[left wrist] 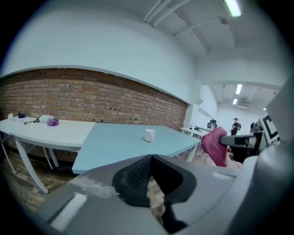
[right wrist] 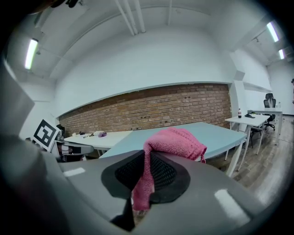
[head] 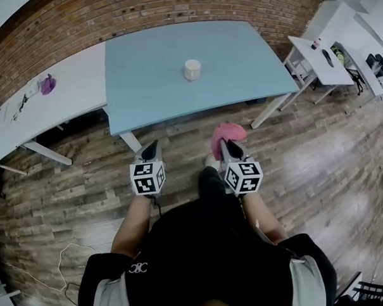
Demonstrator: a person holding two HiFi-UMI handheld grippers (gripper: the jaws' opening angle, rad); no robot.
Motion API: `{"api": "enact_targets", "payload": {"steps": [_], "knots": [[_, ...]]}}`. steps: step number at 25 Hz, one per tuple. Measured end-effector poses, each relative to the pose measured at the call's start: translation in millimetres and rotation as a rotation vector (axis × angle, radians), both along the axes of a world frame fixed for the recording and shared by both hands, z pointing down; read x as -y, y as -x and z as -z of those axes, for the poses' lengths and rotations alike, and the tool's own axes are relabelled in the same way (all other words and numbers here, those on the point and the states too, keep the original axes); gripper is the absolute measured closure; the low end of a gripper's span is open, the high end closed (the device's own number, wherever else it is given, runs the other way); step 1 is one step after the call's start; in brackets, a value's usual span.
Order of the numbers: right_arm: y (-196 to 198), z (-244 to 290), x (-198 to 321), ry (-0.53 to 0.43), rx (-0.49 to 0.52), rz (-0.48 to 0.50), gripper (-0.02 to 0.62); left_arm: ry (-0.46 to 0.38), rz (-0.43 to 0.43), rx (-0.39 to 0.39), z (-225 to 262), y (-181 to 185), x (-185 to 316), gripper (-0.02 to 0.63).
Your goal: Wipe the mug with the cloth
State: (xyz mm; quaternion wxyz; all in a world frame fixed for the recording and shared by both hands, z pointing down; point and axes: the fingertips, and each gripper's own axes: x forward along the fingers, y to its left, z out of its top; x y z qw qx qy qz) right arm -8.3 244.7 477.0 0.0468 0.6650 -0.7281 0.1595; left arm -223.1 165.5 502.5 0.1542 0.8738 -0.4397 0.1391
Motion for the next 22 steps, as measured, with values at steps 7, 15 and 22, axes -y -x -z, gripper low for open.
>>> {"api": "enact_targets", "payload": {"steps": [7,15,22], "knots": [[-37,-16,74,-0.012,0.01,0.03,0.555,-0.048,0.033,0.027,-1,-18,61,0.598],[-82,-21,153,0.004,0.025,0.066,0.555,-0.044,0.03,0.074,-7,-74,131,0.598],[-114,-21,219,0.042,0.015,0.22,0.555,-0.017,0.006,0.116,-14,-129,181,0.598]]}}
